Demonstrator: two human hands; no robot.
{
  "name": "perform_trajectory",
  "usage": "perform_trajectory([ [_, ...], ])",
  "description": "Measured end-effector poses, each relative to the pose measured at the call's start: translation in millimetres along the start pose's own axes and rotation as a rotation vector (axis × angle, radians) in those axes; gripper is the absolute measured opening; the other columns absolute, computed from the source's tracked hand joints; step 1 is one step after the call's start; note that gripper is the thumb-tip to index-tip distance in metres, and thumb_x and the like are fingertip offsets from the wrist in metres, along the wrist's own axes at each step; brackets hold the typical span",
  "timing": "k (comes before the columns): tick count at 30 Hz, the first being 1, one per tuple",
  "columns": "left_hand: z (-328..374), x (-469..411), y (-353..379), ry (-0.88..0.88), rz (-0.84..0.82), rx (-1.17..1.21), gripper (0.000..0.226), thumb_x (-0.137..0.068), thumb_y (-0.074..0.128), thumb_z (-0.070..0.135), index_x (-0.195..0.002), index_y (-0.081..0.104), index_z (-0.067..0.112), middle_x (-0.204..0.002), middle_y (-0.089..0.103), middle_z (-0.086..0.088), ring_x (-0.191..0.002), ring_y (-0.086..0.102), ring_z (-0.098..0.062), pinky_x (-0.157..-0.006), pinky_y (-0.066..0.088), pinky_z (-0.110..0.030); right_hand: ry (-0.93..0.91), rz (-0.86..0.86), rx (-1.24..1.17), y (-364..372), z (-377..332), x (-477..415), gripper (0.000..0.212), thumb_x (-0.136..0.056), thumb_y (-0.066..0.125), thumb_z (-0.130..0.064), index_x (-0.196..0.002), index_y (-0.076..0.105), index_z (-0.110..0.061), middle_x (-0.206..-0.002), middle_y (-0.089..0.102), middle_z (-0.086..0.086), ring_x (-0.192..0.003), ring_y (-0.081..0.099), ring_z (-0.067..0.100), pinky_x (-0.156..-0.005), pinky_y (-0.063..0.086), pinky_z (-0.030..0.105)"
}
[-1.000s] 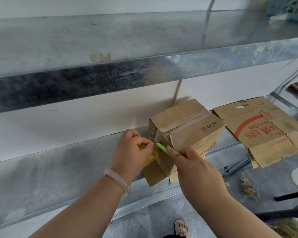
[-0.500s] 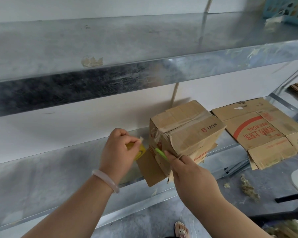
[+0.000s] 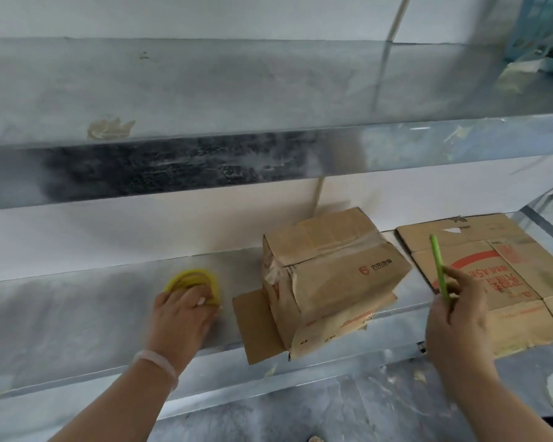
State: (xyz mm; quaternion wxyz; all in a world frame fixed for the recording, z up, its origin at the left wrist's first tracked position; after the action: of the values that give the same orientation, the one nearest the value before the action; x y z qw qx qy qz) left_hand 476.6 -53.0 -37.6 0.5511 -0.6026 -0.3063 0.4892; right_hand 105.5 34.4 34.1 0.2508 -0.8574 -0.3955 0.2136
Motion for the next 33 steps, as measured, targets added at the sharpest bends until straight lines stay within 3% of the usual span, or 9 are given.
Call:
perform_trajectory([
  [2, 6, 6, 3, -0.058, -0.049, 0.001, 0.031, -0.075, 0.045, 0.036, -0.074, 0.075, 0.031, -0.092, 0.069, 0.009, -0.075, 0.066, -0.022, -0.072, 0.033, -0.032, 0.084, -0.134, 0.219, 11, 26, -37, 0.043, -0.094, 0.042, -0.001, -0.133, 0.044, -0.018, -0.125, 0.045, 0.014, -0.104, 0.044, 0.025, -0.093, 0.044, 0.05],
  [7, 31, 0, -6, -0.278, -0.011, 0.126, 0.037, -0.079, 0.046, 0.038, -0.1, 0.075, 0.028, -0.097, 0.072, 0.006, -0.085, 0.068, -0.025, -0.075, 0.046, -0.034, 0.007, -0.452, 0.509, 43, 60, -91, 0.044, -0.093, 0.048, -0.005, -0.135, 0.051, -0.021, -0.125, 0.05, 0.01, -0.099, 0.048, 0.022, -0.091, 0.046, 0.04],
  [12, 99, -29, -43, -0.853, 0.22, 1.101, 0.019, -0.099, 0.049, 0.028, -0.109, 0.066, 0.029, -0.109, 0.068, 0.007, -0.099, 0.064, -0.013, -0.088, 0.05, -0.03, -0.127, -0.573, 0.642, 52, 70, -104, 0.047, -0.096, 0.048, -0.017, -0.14, 0.048, -0.031, -0.132, 0.052, 0.0, -0.121, 0.048, 0.023, -0.101, 0.044, 0.042],
  [15, 132, -36, -71, -0.747, 0.387, 0.993, 0.039, -0.098, 0.042, 0.036, -0.134, 0.052, 0.025, -0.129, 0.06, -0.003, -0.119, 0.055, -0.018, -0.107, 0.04, -0.041, -0.044, -0.396, 0.107, 36, 34, -104, 0.045, -0.103, 0.039, -0.021, -0.147, 0.04, -0.028, -0.15, 0.041, 0.0, -0.136, 0.039, 0.02, -0.109, 0.033, 0.035],
  [18, 161, -45, -75, -0.655, 0.254, 0.947, 0.059, -0.094, 0.035, 0.047, -0.149, 0.026, 0.028, -0.139, 0.047, 0.006, -0.128, 0.042, -0.007, -0.111, 0.028, -0.027, -0.301, -0.429, -0.174, 18, -25, -92, 0.046, -0.103, 0.033, -0.033, -0.149, 0.033, -0.035, -0.15, 0.03, -0.026, -0.137, 0.023, -0.01, -0.111, 0.015, 0.014],
  [22, 174, -53, -55, -0.724, 0.102, 1.045, 0.059, -0.101, 0.038, 0.035, -0.153, 0.011, 0.031, -0.138, 0.029, 0.021, -0.139, 0.025, -0.006, -0.112, 0.019, -0.023, -0.932, -0.714, 0.445, 32, -56, -70, 0.074, -0.09, 0.0, -0.067, -0.154, 0.014, -0.032, -0.159, 0.004, -0.02, -0.144, -0.004, -0.007, -0.117, -0.009, 0.017],
  [25, 175, -54, -56, -0.766, 0.09, 1.143, 0.058, -0.102, 0.04, 0.029, -0.152, 0.011, 0.031, -0.14, 0.035, 0.021, -0.128, 0.034, 0.002, -0.105, 0.025, -0.014, -0.961, -0.749, 0.608, 36, -56, -71, 0.083, -0.087, -0.003, -0.07, -0.156, 0.007, -0.025, -0.163, -0.003, -0.009, -0.148, -0.006, 0.004, -0.118, -0.01, 0.027],
  [28, 175, -55, -60, -0.818, 0.047, 1.247, 0.054, -0.103, 0.04, 0.025, -0.151, 0.017, 0.023, -0.124, 0.045, 0.028, -0.099, 0.048, 0.009, -0.074, 0.035, 0.002, -0.919, -0.772, 0.64, 34, -60, -69, 0.088, -0.083, -0.008, -0.073, -0.156, -0.003, -0.023, -0.163, -0.011, -0.007, -0.148, -0.011, 0.005, -0.117, -0.013, 0.027],
  [33, 173, -54, -73, -0.491, 0.092, 0.56, 0.06, -0.101, 0.028, 0.044, -0.152, 0.003, 0.025, -0.158, 0.007, 0.01, -0.146, 0.005, -0.008, -0.116, 0.01, -0.021, -0.971, -0.736, 0.602, 36, -62, -70, 0.082, -0.086, -0.002, -0.067, -0.156, 0.012, -0.027, -0.162, 0.002, -0.009, -0.15, 0.002, 0.008, -0.121, -0.003, 0.028],
])
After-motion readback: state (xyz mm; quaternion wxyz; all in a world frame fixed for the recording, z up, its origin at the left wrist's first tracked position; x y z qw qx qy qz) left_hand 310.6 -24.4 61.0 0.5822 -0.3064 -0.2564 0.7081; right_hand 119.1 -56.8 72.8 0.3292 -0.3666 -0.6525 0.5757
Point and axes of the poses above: each hand's wrist, its own x-axis away from the middle knuckle, its own y-axis out of the palm, z = x × y, the point moved 2 cm from there along -x, towards the middle knuckle
